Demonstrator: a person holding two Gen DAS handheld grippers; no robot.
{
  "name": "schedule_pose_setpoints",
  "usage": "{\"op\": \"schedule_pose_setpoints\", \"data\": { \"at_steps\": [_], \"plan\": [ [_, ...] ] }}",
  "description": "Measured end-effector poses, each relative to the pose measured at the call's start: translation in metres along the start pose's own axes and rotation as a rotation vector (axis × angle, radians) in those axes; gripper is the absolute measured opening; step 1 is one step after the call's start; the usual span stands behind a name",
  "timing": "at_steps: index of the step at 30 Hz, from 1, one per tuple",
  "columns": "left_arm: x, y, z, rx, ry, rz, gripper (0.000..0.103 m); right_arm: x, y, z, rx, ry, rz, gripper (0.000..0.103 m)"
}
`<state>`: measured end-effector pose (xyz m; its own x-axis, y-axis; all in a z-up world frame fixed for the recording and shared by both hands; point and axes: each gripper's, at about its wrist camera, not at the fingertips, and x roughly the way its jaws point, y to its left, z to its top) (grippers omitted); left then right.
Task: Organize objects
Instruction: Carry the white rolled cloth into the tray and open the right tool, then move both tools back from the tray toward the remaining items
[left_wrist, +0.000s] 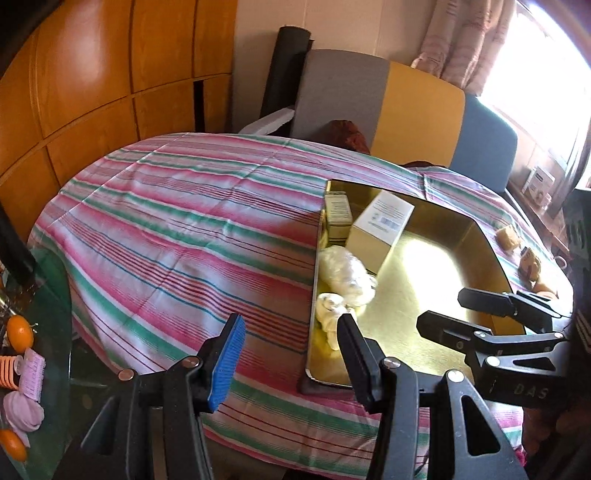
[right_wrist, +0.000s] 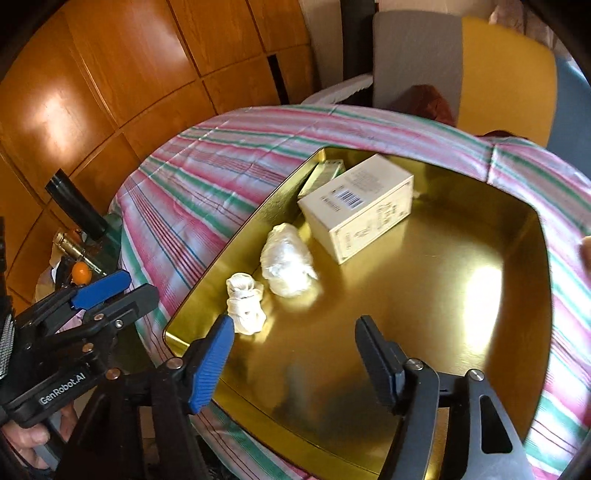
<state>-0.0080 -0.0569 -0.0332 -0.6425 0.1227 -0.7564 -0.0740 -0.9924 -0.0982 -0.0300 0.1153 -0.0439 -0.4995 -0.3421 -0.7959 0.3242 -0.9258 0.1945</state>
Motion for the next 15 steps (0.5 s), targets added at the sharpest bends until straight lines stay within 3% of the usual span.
{"op": "schedule_pose_setpoints", "data": {
  "at_steps": [9,15],
  "plan": [
    [-0.002,-0.019,-0.002,0.042,0.007,-0.023,0.052,-0.021,-0.009,-0.009,-0.011,-0.045,-0.061,0.080],
    [-0.001,-0.027,-0.002,0.058,0.014,-0.038,0.052,-0.041,-0.035,-0.015,0.037,-0.082,-0.102,0.088]
  ]
}}
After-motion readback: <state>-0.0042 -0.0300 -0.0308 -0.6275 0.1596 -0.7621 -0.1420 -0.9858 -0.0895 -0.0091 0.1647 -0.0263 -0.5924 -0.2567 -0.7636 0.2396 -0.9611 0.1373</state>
